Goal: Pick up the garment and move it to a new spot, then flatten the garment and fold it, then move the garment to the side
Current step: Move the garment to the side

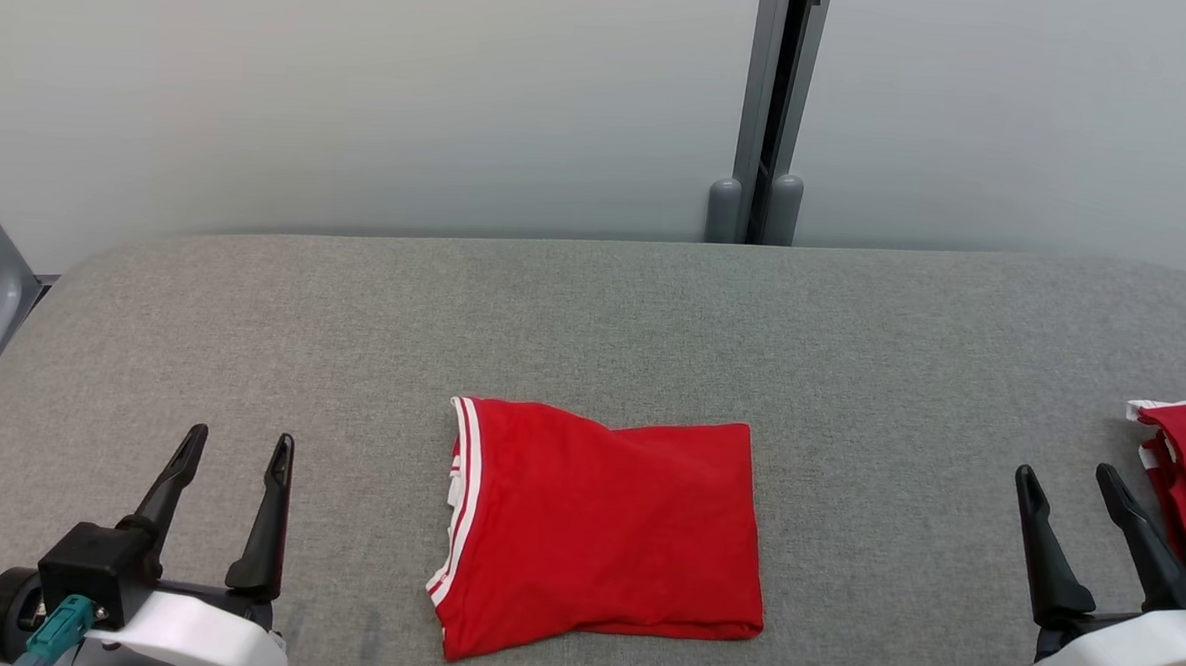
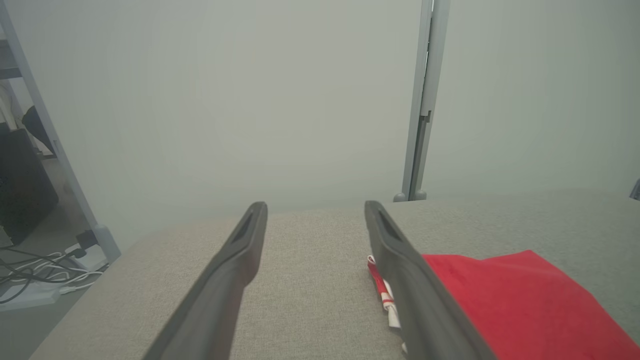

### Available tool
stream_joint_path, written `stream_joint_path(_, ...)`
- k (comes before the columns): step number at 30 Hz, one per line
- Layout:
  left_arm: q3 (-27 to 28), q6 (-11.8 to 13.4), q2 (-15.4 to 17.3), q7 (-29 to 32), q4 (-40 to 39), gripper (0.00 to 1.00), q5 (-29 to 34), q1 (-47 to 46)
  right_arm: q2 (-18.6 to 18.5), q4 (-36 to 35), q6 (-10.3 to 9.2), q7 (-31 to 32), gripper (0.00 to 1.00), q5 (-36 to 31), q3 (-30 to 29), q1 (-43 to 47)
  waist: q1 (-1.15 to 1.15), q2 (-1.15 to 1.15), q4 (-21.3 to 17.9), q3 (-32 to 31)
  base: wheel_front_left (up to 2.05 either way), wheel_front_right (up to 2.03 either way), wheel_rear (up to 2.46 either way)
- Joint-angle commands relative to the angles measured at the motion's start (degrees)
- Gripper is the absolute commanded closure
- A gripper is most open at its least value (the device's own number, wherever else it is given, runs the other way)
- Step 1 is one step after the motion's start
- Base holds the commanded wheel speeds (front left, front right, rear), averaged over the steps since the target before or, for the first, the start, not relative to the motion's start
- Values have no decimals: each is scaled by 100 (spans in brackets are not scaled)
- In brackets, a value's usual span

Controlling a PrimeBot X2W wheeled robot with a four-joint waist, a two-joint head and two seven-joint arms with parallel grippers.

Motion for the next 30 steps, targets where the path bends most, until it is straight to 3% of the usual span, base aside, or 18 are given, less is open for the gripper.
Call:
stream_joint_path(1, 11, 37, 38, -23, -13, 0, -22, 18, -22, 29, 0, -14, 0, -25, -10, 29, 0, 0, -2, 0, 0, 0, 0)
stream_joint_path(9, -15, 49, 48, -52, -5, 0, -36, -41, -33, 70, 0, -6, 0, -2, -12, 10, 0, 0, 25, 20, 0, 0, 0)
stream_joint_path(15, -116, 13, 13, -65, 9, 0, -9, -253, -135, 272, 0, 198, 0, 23, 62, -2, 0, 0, 319, 133, 0, 0, 0)
stream_joint_path(30, -432, -149, -306, -468, 255, 0, 55, -1162, -446, 1459, 0, 601, 0, 351, 1355, -1114, 0, 0, 1111, 1304, 0, 0, 0)
